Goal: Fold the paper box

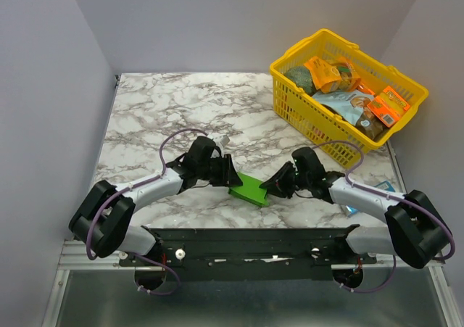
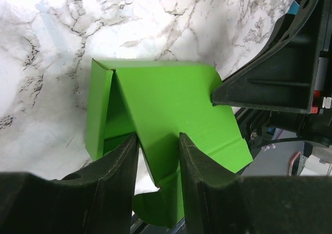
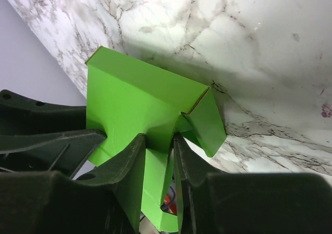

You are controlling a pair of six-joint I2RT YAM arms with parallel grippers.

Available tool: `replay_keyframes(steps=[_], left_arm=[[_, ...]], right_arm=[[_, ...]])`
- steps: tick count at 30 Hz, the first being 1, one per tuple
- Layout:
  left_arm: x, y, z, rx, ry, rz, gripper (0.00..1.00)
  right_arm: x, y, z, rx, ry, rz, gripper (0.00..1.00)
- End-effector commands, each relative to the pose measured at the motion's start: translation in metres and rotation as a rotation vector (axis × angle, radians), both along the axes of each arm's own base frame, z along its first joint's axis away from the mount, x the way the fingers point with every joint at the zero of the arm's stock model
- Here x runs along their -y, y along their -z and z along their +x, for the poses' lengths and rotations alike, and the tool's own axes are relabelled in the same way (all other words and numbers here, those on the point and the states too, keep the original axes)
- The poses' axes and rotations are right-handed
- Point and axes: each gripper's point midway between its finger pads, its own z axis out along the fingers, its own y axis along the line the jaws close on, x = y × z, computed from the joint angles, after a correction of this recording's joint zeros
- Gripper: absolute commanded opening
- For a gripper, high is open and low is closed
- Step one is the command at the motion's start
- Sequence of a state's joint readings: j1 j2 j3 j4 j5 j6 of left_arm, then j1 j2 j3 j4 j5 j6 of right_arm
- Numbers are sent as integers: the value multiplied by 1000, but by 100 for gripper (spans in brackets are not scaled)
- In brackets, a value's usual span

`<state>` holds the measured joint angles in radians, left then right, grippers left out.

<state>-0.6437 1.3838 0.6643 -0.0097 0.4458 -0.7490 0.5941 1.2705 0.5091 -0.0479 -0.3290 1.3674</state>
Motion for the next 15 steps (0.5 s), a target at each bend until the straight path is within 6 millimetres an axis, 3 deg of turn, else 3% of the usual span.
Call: replay_keyframes(steps=[1,4,8,13,15], left_arm=[[25,-18,-45,-74,197,-92,43],[23,-17,-44,-68,198,-85,43],[18,2,-44,-82,195,-44,43],[16,11,-35,-54,192,-5,43],[16,12,-27,-19,198,21,43]], right_arm=[[-41,-90,41,241,-18,245,33],[-40,-87,42,243,-20,231,33],[-36,-70,37,219,-24,197,33],[-23,-44,34,219,-15,112,32],[-21,-42,35,243,-20,87,34]])
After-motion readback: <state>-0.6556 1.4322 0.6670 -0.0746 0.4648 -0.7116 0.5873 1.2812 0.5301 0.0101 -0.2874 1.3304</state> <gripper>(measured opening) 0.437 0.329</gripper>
